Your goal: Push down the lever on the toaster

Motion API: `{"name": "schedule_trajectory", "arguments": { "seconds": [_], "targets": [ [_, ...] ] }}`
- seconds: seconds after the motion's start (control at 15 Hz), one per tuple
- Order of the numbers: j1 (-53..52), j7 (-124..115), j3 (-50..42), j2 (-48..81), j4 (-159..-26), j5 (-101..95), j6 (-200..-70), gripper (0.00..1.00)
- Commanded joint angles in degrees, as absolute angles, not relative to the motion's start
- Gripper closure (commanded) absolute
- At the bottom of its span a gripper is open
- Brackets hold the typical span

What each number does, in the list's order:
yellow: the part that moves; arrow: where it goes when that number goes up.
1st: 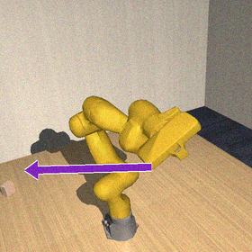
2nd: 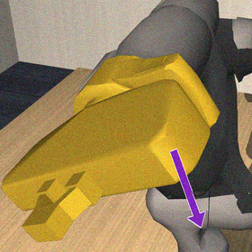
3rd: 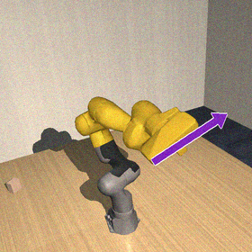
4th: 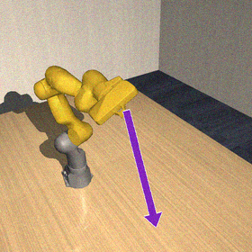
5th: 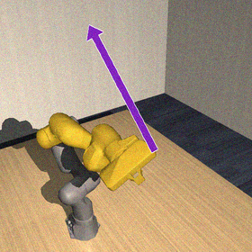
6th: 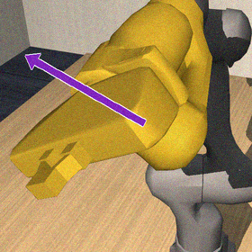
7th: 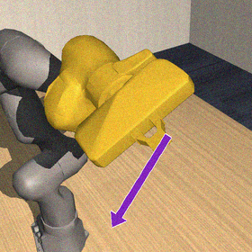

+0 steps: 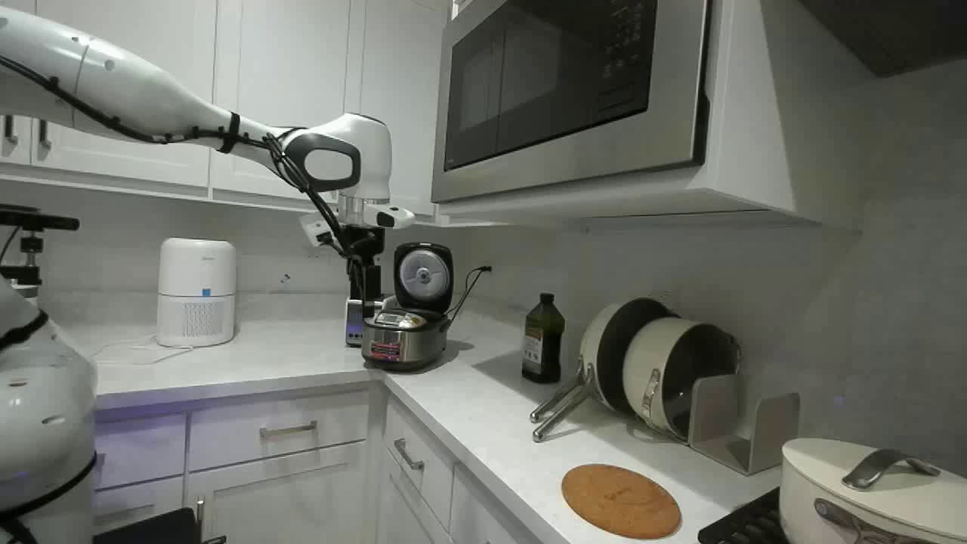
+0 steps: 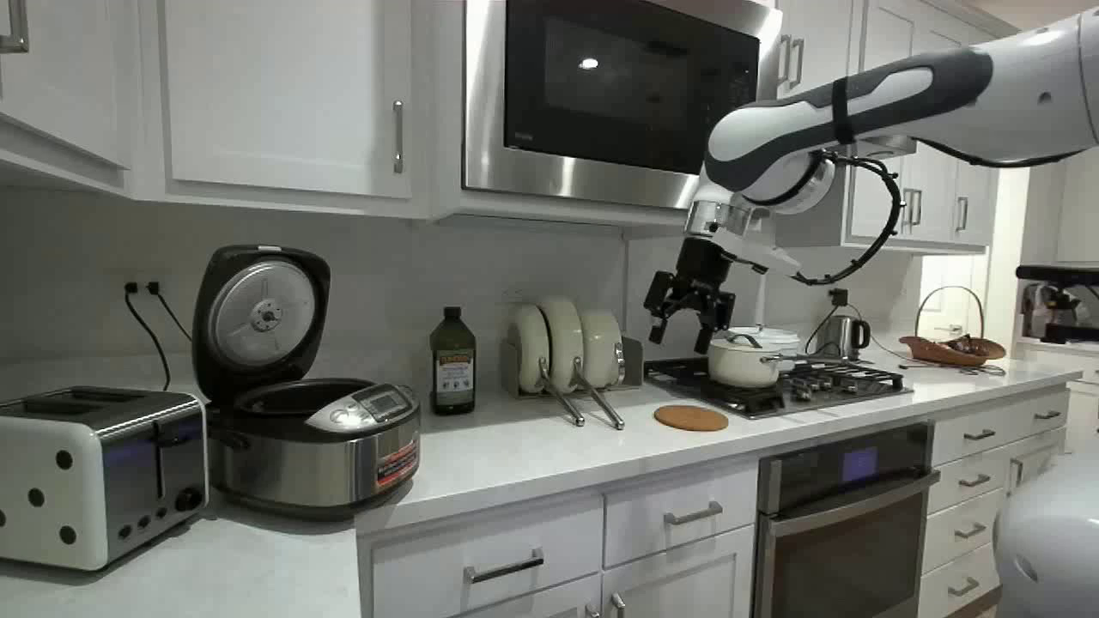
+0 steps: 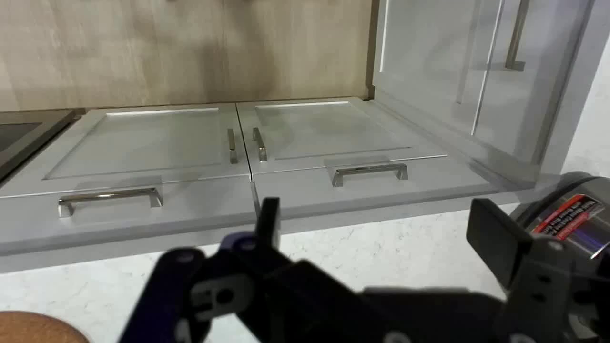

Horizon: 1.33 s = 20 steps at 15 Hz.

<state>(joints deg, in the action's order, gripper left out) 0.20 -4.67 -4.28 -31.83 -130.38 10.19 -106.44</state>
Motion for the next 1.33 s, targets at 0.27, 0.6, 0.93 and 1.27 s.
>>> {"name": "schedule_trajectory", "arguments": {
  "seconds": [0.27, 0.6, 0.93, 1.27],
  "targets": [
    [1.11, -4.3, -3.6, -31.74, -130.24, 10.59, -106.24, 0.0],
    [0.77, -4.45, -3.23, -31.81, -130.46, 10.98, -106.48, 0.0],
    [-3.0, -3.74, -0.18, -32.05, -131.09, 15.25, -105.82, 0.0],
    [-8.41, -2.91, 4.43, -31.54, -130.66, 20.9, -107.2, 0.0]
  ]
}}
